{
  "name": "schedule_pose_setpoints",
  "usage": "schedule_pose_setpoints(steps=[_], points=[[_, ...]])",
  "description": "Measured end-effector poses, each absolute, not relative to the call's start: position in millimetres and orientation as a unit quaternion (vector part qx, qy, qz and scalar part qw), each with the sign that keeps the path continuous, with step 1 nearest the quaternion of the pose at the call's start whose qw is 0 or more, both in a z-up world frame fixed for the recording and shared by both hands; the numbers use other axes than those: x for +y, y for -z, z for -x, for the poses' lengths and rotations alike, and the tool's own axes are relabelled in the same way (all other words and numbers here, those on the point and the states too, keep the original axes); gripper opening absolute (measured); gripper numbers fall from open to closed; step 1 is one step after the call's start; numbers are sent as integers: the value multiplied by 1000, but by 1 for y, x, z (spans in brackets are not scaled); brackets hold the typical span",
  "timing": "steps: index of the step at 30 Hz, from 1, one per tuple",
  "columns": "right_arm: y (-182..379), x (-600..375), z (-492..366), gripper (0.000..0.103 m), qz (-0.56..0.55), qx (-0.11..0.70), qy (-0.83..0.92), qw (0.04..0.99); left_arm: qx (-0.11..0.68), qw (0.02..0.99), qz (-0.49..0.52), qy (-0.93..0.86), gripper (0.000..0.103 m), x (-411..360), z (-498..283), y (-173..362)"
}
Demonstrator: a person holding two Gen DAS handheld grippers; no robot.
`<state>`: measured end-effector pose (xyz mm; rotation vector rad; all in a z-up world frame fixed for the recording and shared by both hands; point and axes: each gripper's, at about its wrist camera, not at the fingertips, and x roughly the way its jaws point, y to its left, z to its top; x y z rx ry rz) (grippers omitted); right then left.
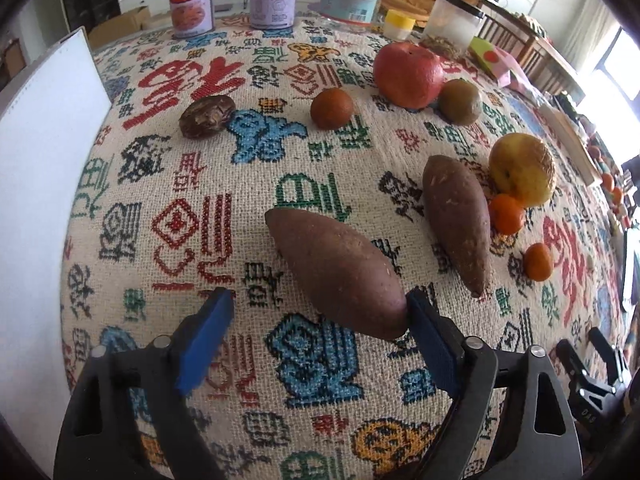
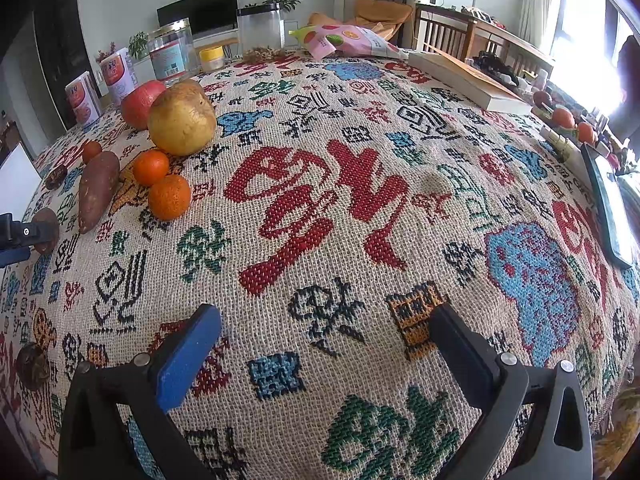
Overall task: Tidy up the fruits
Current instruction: 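Reach the left gripper to the brown sweet potato and close on it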
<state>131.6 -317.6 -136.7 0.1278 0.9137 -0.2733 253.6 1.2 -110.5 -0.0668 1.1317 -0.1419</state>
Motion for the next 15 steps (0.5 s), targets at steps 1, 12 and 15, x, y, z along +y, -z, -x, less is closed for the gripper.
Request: schedule_pose_setpoints(steps=[1,12,15], points=[[137,-318,-132,103,-62,439,131,886,537,841,23,65,69,3,-251,108],[137,-317,-132,103,-62,439,132,886,531,844,-37,60,87,0,-267,99],[136,-317,-132,103,-63,440,131,886,531,843,-46,76,43,-10,-279,106]])
